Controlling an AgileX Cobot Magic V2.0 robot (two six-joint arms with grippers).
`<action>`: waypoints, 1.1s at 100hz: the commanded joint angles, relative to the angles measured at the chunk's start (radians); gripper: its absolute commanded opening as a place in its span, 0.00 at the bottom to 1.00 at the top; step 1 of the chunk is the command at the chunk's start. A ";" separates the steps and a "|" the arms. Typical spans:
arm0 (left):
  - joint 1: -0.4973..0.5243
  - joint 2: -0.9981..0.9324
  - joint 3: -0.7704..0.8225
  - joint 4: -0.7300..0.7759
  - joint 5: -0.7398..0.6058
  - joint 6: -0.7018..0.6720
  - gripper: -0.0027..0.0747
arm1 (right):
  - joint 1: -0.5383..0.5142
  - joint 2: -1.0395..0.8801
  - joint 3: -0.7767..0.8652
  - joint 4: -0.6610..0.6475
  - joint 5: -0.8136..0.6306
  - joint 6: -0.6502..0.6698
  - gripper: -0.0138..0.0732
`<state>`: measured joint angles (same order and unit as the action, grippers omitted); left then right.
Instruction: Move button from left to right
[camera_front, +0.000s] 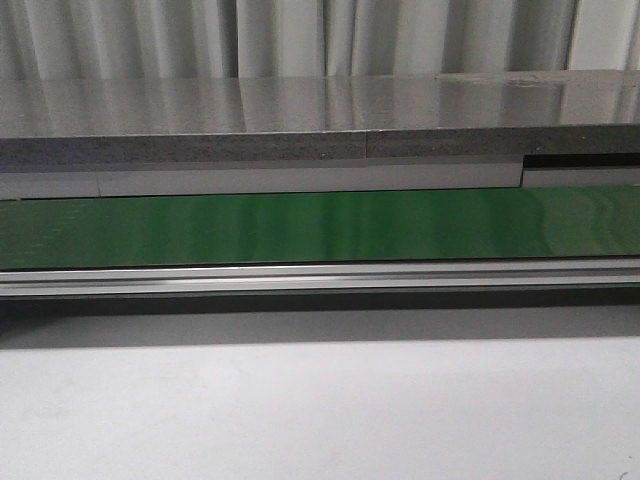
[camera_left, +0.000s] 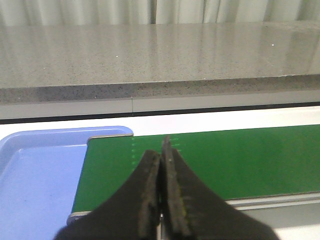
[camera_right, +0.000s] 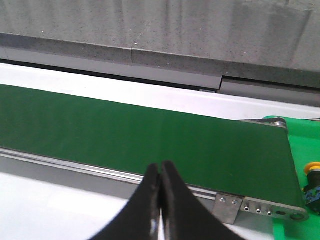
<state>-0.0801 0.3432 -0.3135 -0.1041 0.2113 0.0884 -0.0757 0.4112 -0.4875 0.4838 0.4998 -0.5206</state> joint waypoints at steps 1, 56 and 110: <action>-0.008 0.006 -0.030 -0.010 -0.090 0.001 0.01 | 0.001 0.005 -0.027 0.029 -0.066 -0.001 0.08; -0.008 0.006 -0.030 -0.010 -0.090 0.001 0.01 | 0.154 -0.119 0.135 -0.367 -0.303 0.431 0.08; -0.008 0.006 -0.030 -0.010 -0.090 0.001 0.01 | 0.157 -0.448 0.451 -0.484 -0.419 0.577 0.08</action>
<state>-0.0801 0.3432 -0.3135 -0.1041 0.2113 0.0884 0.0795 0.0069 -0.0327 0.0090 0.1732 0.0538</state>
